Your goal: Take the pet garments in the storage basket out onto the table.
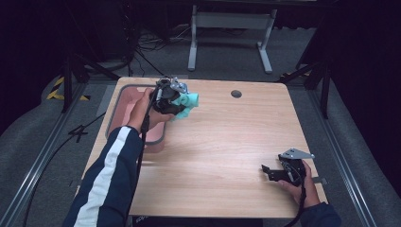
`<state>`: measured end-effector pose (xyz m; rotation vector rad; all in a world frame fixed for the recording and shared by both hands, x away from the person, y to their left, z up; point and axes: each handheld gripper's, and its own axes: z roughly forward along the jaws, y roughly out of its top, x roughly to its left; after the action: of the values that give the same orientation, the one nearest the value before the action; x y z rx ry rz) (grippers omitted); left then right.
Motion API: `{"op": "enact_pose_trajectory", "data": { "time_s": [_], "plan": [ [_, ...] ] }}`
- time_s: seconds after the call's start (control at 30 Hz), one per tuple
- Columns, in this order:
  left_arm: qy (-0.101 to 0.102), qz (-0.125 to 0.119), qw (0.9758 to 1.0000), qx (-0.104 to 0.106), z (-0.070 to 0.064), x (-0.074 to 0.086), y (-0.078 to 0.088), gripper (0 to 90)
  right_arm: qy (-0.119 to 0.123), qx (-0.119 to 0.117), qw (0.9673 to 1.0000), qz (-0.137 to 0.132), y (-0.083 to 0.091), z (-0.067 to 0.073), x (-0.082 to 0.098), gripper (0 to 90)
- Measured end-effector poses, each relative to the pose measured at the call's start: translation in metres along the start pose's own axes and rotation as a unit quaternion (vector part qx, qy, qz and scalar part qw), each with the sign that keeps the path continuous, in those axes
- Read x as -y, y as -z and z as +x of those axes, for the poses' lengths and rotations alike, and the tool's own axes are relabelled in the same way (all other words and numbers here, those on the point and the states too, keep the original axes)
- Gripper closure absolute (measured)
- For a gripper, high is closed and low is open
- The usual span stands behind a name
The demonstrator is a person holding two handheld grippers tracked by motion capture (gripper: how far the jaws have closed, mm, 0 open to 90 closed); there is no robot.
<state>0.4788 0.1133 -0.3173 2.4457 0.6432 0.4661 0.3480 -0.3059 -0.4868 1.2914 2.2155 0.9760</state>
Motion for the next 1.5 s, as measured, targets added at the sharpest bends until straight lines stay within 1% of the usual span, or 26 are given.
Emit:
{"op": "enact_pose_trajectory", "data": {
  "time_s": [0.2,0.37,0.47,0.5,0.57,0.6,0.7,0.8,0.83,0.87,0.9,0.93,0.97,1.07,1.1,1.17,1.2,1.23,1.27,1.3,1.33,1.37,1.4,1.43,1.47,1.5],
  "plan": [
    [-0.016,0.005,0.9997,0.017,-0.016,-0.015,-0.018,68.4,0.0,0.0,1.0,0.0,0.0,0.0,0.0,14.8],
    [-0.022,0.01,0.9992,0.033,-0.026,-0.024,-0.033,68.4,0.0,0.0,1.0,0.0,0.0,0.0,0.0,14.7],
    [-0.024,0.009,0.9986,0.046,-0.032,-0.027,-0.044,68.4,0.0,0.0,1.0,0.0,0.0,0.0,0.0,14.7],
    [-0.028,0.014,0.9982,0.051,-0.034,-0.029,-0.048,68.3,0.0,0.0,1.0,0.0,0.0,0.0,0.0,14.7],
    [-0.025,0.014,0.9982,0.052,-0.037,-0.03,-0.055,68.3,0.0,0.0,1.0,0.0,0.0,0.0,0.0,14.8],
    [-0.028,0.024,0.9976,0.058,-0.038,-0.031,-0.058,68.3,0.0,0.0,1.0,0.0,0.0,0.0,0.0,14.8],
    [-0.025,0.03,0.9971,0.065,-0.042,-0.033,-0.069,68.3,0.0,0.0,1.0,0.0,0.0,0.0,0.0,14.8],
    [-0.019,0.029,0.997,0.069,-0.047,-0.032,-0.078,68.2,0.0,0.0,1.0,0.0,0.0,0.0,0.0,14.8],
    [-0.019,0.031,0.9967,0.072,-0.048,-0.032,-0.081,68.2,0.0,0.0,1.0,0.0,0.0,0.0,0.0,14.8],
    [-0.026,0.033,0.9963,0.074,-0.048,-0.032,-0.083,68.2,0.0,0.0,1.0,0.0,0.0,0.0,0.0,14.7],
    [-0.023,0.034,0.9964,0.074,-0.049,-0.032,-0.087,68.1,0.0,0.0,1.0,0.0,0.0,0.0,0.0,14.8],
    [-0.024,0.034,0.9963,0.075,-0.05,-0.031,-0.09,68.1,0.0,0.0,1.0,0.0,0.0,0.0,0.0,14.8],
    [-0.024,0.034,0.9963,0.075,-0.05,-0.031,-0.09,68.1,0.0,0.0,1.0,0.0,0.0,0.0,0.0,14.8],
    [-0.024,0.041,0.9955,0.082,-0.054,-0.029,-0.098,67.9,0.0,0.0,1.0,0.0,0.0,0.0,0.0,14.8],
    [-0.021,0.04,0.9954,0.084,-0.055,-0.029,-0.101,67.8,0.0,0.0,1.0,0.0,0.0,0.0,0.0,14.7],
    [-0.023,0.042,0.9951,0.087,-0.057,-0.028,-0.107,67.6,0.0,0.0,1.0,0.0,0.0,0.0,0.0,14.8],
    [-0.022,0.049,0.9949,0.085,-0.058,-0.028,-0.109,67.4,0.0,0.0,1.0,0.0,0.0,0.0,0.0,14.7],
    [-0.022,0.046,0.9952,0.084,-0.06,-0.027,-0.112,67.0,0.0,0.0,1.0,0.0,0.0,0.0,0.0,14.7],
    [-0.02,0.048,0.9948,0.087,-0.06,-0.027,-0.114,66.6,0.0,0.0,1.0,0.0,0.0,0.0,0.0,14.7],
    [-0.023,0.047,0.995,0.085,-0.061,-0.026,-0.116,66.1,0.0,0.0,1.0,0.0,0.0,0.0,0.0,14.7],
    [-0.024,0.053,0.9948,0.084,-0.062,-0.026,-0.117,64.4,0.0,0.0,1.0,0.0,0.0,0.0,0.0,14.8],
    [-0.021,0.054,0.9955,0.075,-0.064,-0.025,-0.121,63.7,0.0,0.0,1.0,0.0,0.0,0.0,0.0,14.7],
    [-0.021,0.054,0.9955,0.075,-0.064,-0.025,-0.121,63.4,0.0,0.0,1.0,0.0,0.0,0.0,0.0,14.7],
    [-0.026,0.058,0.9947,0.081,-0.064,-0.024,-0.123,63.4,0.0,0.0,1.0,0.0,0.0,0.0,0.0,14.7],
    [-0.025,0.065,0.9942,0.083,-0.065,-0.023,-0.124,63.2,0.0,0.0,1.0,0.0,0.0,0.0,0.0,14.7],
    [-0.026,0.066,0.9942,0.081,-0.066,-0.023,-0.125,62.7,0.0,0.0,1.0,0.0,0.0,0.0,0.0,14.8]
  ]
}}
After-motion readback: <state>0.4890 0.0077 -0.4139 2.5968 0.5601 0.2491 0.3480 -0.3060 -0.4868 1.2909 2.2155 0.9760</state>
